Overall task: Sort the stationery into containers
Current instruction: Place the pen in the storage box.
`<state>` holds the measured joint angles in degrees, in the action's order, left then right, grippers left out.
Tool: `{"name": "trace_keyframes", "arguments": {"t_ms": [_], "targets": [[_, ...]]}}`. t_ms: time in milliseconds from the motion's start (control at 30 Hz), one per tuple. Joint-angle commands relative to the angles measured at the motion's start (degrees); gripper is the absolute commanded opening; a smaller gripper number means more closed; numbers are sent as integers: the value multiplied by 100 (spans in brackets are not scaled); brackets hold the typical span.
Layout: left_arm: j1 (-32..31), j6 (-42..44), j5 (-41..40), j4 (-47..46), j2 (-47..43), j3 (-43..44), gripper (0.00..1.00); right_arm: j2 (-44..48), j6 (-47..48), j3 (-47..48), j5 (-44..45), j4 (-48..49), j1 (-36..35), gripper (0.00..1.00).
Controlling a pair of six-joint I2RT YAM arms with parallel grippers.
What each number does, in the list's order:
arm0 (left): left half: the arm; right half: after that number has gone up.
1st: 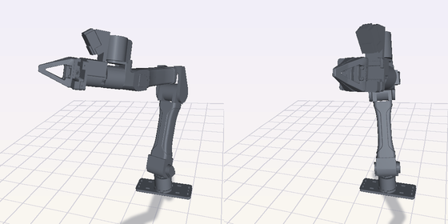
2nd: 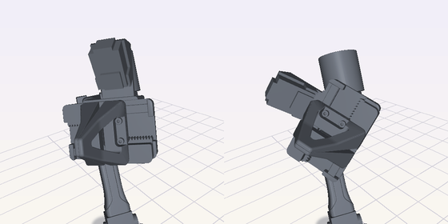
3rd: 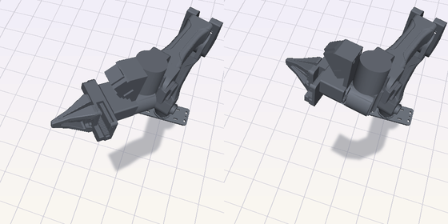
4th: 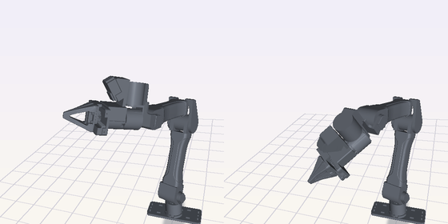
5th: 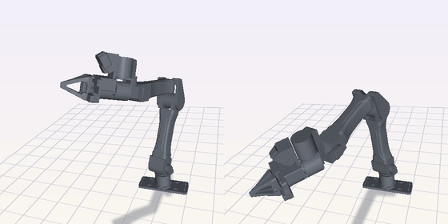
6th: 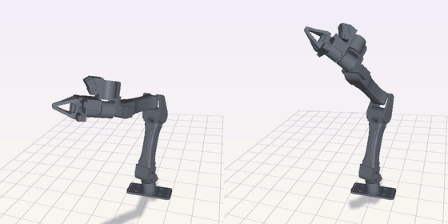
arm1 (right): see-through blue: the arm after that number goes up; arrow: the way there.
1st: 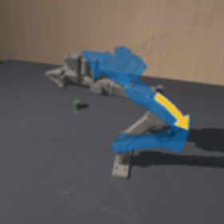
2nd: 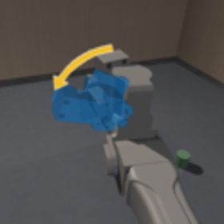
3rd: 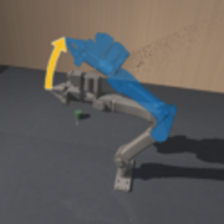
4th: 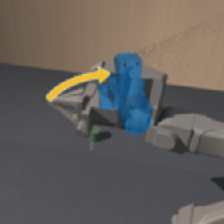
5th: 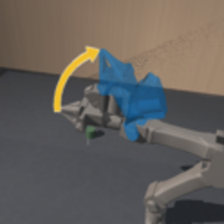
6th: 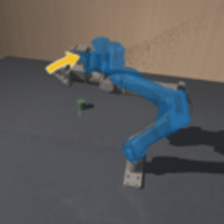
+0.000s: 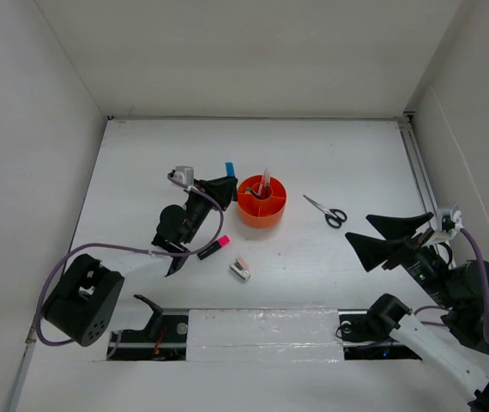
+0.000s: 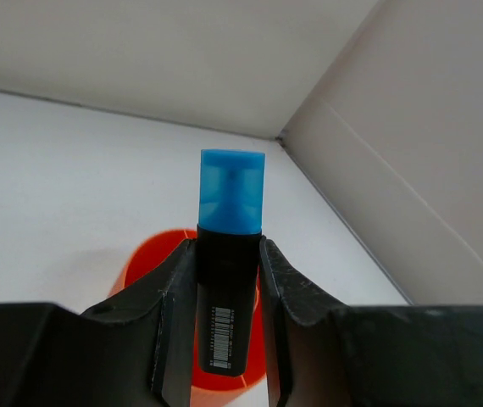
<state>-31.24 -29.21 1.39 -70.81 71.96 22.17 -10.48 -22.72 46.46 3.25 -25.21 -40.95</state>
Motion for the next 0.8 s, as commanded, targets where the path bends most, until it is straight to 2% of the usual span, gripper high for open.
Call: {"name": "trace_keyframes", "arguments": {"t_ms": [0,100,200,500,767], "targets": [[-302,117,-24,-1779,203,-99,0,-121,-31,136,80,245,-36,99],[-303,179,-104,-1779,501,-38,0,-121,-31,197,80,192,-36,99],[-303,38,-104,-2165,704,-38,0,-121,-31,197,80,131,-36,99],[-672,153,-438,-2684,1135,-38,0,-121,22,250,28,16,-36,99],[-672,100,-490,-2974,1136,-90,0,-173,22,303,-26,-36,-36,99]]}}
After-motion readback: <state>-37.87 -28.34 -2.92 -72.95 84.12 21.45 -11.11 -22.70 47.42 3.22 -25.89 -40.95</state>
